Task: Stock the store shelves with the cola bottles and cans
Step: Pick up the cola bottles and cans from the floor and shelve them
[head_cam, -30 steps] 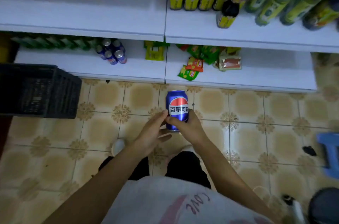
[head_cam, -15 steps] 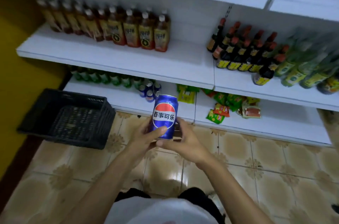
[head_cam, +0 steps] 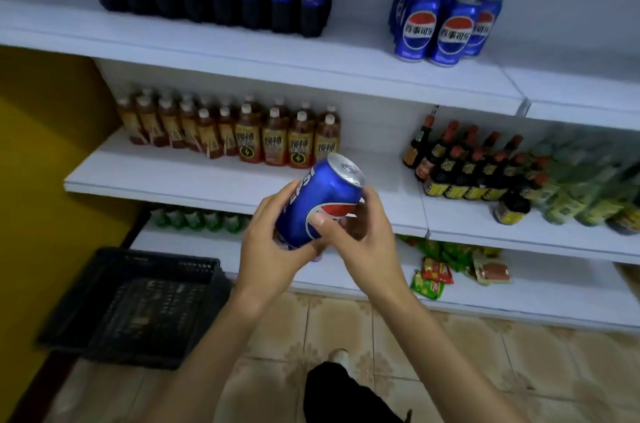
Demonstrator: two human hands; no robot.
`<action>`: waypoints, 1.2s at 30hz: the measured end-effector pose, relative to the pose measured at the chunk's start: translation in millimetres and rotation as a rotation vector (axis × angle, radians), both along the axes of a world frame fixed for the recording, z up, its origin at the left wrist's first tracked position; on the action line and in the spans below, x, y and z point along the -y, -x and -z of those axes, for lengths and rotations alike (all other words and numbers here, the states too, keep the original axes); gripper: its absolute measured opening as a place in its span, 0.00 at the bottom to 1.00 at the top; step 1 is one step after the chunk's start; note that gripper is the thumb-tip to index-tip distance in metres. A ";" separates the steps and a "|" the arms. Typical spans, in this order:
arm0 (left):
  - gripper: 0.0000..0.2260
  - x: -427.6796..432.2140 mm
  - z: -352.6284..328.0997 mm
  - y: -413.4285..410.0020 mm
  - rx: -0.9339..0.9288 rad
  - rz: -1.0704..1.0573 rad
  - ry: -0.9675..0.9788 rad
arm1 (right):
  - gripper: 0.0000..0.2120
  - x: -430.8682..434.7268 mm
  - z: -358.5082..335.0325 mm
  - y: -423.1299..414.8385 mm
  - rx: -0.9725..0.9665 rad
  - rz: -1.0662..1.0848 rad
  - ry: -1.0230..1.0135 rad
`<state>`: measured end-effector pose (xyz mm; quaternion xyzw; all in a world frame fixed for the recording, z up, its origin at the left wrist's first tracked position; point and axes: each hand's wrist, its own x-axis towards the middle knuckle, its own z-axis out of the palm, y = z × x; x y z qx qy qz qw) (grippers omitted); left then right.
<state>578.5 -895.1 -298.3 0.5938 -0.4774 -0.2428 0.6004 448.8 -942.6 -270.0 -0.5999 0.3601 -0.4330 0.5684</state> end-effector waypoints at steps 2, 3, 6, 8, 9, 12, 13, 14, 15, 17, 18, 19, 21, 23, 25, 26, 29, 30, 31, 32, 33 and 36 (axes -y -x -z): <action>0.35 30.0 -16.8 -1.7 -0.053 0.027 0.069 | 0.29 23.5 -16.0 -6.5 0.019 0.064 0.108; 0.34 47.2 -26.1 -2.7 -0.045 0.031 0.103 | 0.30 38.6 -25.2 -9.4 0.024 0.085 0.157; 0.34 105.2 -55.0 -5.9 0.009 0.037 0.199 | 0.33 92.5 -53.2 -16.3 0.063 0.114 0.285; 0.34 146.1 -73.1 -7.1 0.012 0.033 0.223 | 0.36 132.9 -71.0 -21.0 0.094 0.116 0.317; 0.35 166.3 -81.9 -7.1 0.023 0.024 0.226 | 0.37 152.7 -80.4 -23.2 0.097 0.117 0.327; 0.34 224.1 -106.7 -4.1 0.075 0.002 0.258 | 0.38 210.1 -107.7 -23.6 0.081 0.137 0.374; 0.34 242.3 -115.0 -2.0 0.100 0.007 0.273 | 0.38 228.7 -115.5 -20.8 0.079 0.154 0.400; 0.35 260.4 -122.5 0.8 0.136 0.021 0.285 | 0.38 246.5 -122.4 -15.8 0.081 0.173 0.426; 0.36 278.3 -128.6 3.5 0.178 0.044 0.293 | 0.37 263.5 -128.6 -9.5 0.089 0.195 0.446; 0.42 312.2 -136.7 10.4 0.265 0.111 0.280 | 0.37 294.8 -139.5 7.8 0.105 0.243 0.478; 0.45 327.7 -140.1 14.8 0.305 0.140 0.256 | 0.37 309.0 -145.1 18.1 0.108 0.271 0.493; 0.48 343.0 -142.7 20.3 0.349 0.160 0.229 | 0.37 321.8 -150.2 28.8 0.114 0.302 0.501; 0.51 374.4 -147.8 33.7 0.478 0.157 0.207 | 0.37 343.5 -158.7 51.9 0.133 0.368 0.502; 0.46 406.3 -153.8 48.3 0.701 0.121 0.224 | 0.36 362.9 -162.4 75.4 0.126 0.441 0.513; 0.39 432.6 -160.1 61.3 0.960 0.085 0.225 | 0.37 379.2 -161.4 99.1 0.078 0.503 0.532; 0.37 442.5 -160.3 65.7 1.063 0.073 0.218 | 0.37 385.3 -158.6 110.1 0.040 0.526 0.536; 0.32 456.7 -151.3 67.4 1.246 0.029 0.217 | 0.36 398.8 -142.0 133.6 -0.089 0.564 0.517; 0.30 458.0 -149.2 66.7 1.259 0.020 0.226 | 0.36 403.1 -134.4 137.4 -0.126 0.566 0.505; 0.29 458.9 -148.2 66.7 1.252 0.017 0.236 | 0.36 407.7 -126.0 139.7 -0.160 0.559 0.489; 0.28 459.2 -148.3 66.8 1.241 0.010 0.247 | 0.36 412.1 -117.3 140.4 -0.188 0.546 0.472; 0.27 459.7 -148.8 67.4 1.237 0.004 0.253 | 0.36 416.4 -108.9 139.9 -0.215 0.529 0.460; 0.27 460.0 -147.1 68.2 1.243 -0.005 0.249 | 0.37 427.3 -89.0 135.6 -0.265 0.508 0.435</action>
